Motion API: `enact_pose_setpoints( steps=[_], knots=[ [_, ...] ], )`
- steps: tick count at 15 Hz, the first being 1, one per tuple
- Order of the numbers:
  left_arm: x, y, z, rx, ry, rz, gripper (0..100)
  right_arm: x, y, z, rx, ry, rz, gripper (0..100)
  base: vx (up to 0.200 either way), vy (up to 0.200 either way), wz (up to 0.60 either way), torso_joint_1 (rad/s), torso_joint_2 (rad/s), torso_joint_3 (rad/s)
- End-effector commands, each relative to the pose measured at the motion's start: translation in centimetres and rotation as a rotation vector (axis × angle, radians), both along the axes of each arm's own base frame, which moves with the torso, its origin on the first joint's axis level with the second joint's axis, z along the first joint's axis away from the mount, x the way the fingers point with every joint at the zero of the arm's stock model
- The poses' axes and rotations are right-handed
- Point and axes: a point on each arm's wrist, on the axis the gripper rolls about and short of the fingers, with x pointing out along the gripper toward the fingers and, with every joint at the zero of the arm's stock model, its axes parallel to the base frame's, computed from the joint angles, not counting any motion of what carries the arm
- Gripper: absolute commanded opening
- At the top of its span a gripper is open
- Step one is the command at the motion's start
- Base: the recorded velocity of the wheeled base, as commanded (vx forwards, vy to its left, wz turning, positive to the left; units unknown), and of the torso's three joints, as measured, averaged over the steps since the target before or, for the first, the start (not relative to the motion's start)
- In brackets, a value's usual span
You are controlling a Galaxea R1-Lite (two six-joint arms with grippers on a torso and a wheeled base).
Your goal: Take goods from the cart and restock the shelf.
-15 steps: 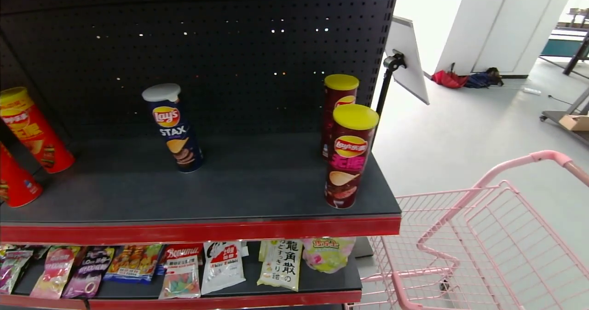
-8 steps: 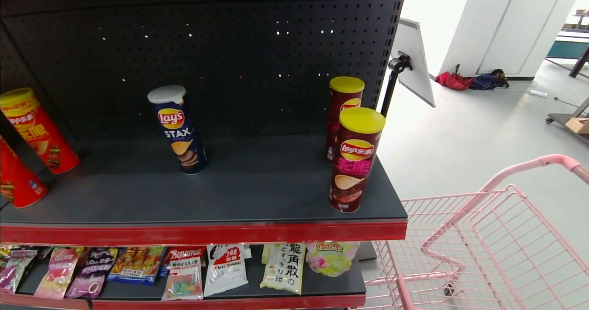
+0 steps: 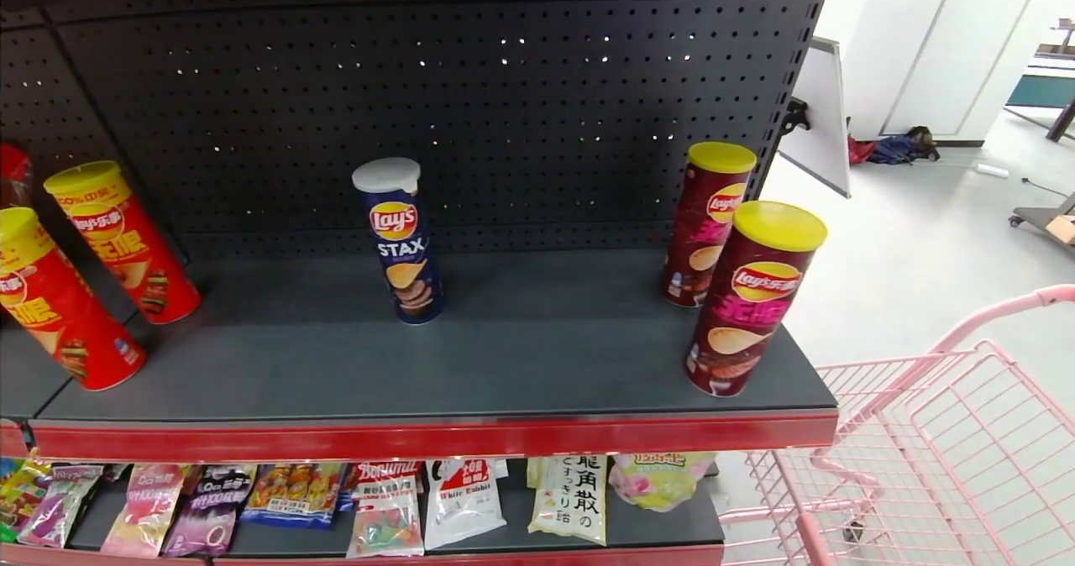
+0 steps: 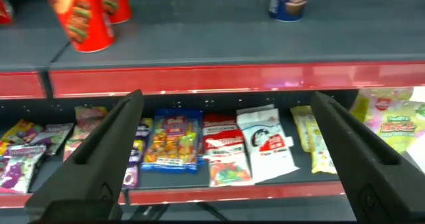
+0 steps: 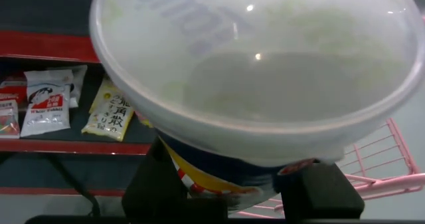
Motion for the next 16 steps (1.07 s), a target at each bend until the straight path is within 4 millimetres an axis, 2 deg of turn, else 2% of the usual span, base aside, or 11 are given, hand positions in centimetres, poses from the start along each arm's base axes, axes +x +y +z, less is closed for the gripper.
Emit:
enact_pose_setpoints(
  steps=[1, 9, 13, 16],
  knots=[
    [0.0, 0.0, 0.0, 0.0, 0.002, 0.002, 100, 0.0, 0.0, 0.0, 0.0, -0.004, 0.003, 0, 0.0, 0.2, 0.0, -0.002, 0.0, 0.002],
    [0.0, 0.0, 0.0, 0.002, 0.0, -0.001, 100, -0.2, 0.1, -0.1, 0.009, -0.015, 0.043, 0, 0.0, 0.2, 0.0, 0.003, 0.0, 0.002],
    [0.0, 0.0, 0.0, 0.002, 0.0, 0.0, 100, -0.4, 0.1, -0.7, 0.012, -0.024, 0.055, 0, 0.0, 0.2, 0.0, 0.0, 0.0, 0.002],
    [0.0, 0.0, 0.0, 0.0, 0.002, -0.001, 100, -0.5, 0.1, -1.2, 0.016, -0.028, 0.093, 0, 0.0, 0.0, 0.0, 0.0, 0.0, 0.0]
  ],
)
